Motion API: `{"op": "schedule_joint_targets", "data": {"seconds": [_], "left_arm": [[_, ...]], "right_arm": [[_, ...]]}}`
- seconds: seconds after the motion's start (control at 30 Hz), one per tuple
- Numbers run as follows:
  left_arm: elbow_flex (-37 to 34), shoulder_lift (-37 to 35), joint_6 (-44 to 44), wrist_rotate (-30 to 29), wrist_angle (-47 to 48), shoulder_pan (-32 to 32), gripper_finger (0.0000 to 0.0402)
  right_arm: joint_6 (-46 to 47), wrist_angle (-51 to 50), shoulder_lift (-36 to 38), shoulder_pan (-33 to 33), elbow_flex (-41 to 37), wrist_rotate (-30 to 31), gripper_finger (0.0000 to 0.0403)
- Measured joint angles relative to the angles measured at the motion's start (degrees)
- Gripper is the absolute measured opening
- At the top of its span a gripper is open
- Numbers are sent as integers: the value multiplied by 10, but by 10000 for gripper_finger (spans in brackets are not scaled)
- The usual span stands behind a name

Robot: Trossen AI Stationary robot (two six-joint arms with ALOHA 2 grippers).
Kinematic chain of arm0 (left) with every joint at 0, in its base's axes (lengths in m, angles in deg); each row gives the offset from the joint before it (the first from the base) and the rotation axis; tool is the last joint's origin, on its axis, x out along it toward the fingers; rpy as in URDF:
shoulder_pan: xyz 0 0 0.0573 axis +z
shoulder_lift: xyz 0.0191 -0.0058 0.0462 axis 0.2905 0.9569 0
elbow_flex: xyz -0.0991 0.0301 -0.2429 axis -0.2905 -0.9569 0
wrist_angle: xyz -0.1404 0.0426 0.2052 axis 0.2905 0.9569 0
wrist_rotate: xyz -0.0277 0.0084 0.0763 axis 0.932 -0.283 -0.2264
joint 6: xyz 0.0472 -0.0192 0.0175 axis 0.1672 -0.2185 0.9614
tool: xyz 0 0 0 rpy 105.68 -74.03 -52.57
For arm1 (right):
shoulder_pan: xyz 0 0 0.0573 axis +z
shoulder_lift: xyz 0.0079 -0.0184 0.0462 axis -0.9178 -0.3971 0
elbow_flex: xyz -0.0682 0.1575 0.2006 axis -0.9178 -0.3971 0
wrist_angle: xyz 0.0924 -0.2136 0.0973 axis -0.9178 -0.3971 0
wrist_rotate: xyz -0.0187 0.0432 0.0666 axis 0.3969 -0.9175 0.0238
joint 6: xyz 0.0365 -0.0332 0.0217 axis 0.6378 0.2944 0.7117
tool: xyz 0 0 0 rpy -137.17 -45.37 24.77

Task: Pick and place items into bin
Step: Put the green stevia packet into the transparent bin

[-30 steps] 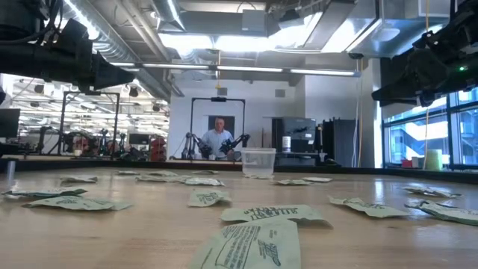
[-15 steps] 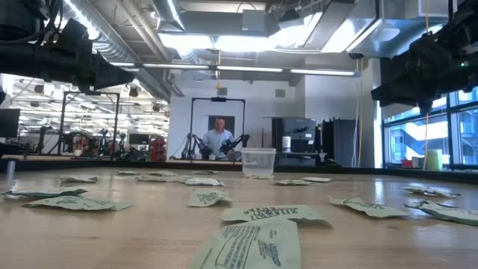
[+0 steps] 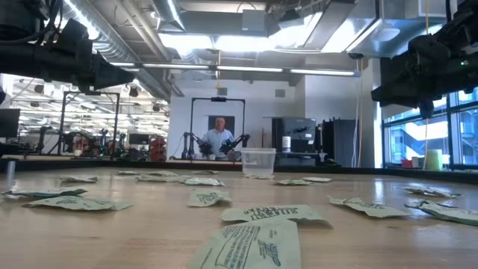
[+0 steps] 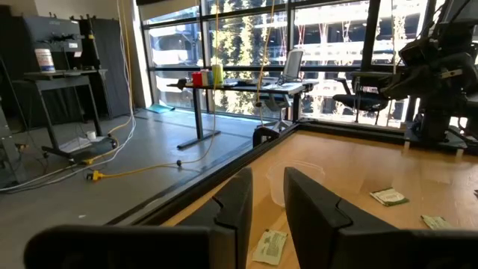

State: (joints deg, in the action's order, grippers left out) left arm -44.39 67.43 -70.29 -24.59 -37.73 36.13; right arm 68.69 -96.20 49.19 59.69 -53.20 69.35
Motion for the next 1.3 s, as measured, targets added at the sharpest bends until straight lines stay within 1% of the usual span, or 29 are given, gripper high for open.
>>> {"op": "schedule_joint_targets", "data": {"seconds": [0.1, 0.23, 0.33, 0.37, 0.5, 0.57, 0.63, 0.77, 0.87, 1.0, 1.13, 1.3], "left_arm": [[0, 0, 0, 0, 0, 0, 72], [0, 0, 0, 0, 0, 0, 72], [0, 0, 0, 0, 0, 0, 72], [0, 0, 0, 0, 0, 0, 72], [0, 0, 0, 0, 0, 0, 72], [0, 0, 0, 0, 0, 0, 72], [0, 0, 0, 0, 0, 0, 72], [0, 0, -15, 0, 0, 0, 72], [0, 0, -16, 0, 0, 0, 72], [0, 0, -17, 0, 0, 0, 72], [0, 0, -17, 0, 0, 0, 72], [0, 0, -16, 0, 0, 0, 72]], "right_arm": [[-3, 0, 0, 0, 0, -9, 85], [-15, 1, 0, 0, 0, -13, 125], [-59, 7, 0, 0, 0, -14, 152], [-62, 11, 0, 0, 0, -14, 158], [-98, 70, -4, 0, 0, -20, 171], [-120, 106, -17, 0, 0, -46, 172], [-123, 118, -46, 0, 6, -67, 172], [-102, 116, -143, 0, 31, -69, 172], [-73, 117, -240, 0, 69, -71, 172], [-24, 103, -377, 0, 140, -93, 172], [45, 51, -509, 0, 214, -101, 172], [85, -8, -661, 0, 297, -113, 172]]}}
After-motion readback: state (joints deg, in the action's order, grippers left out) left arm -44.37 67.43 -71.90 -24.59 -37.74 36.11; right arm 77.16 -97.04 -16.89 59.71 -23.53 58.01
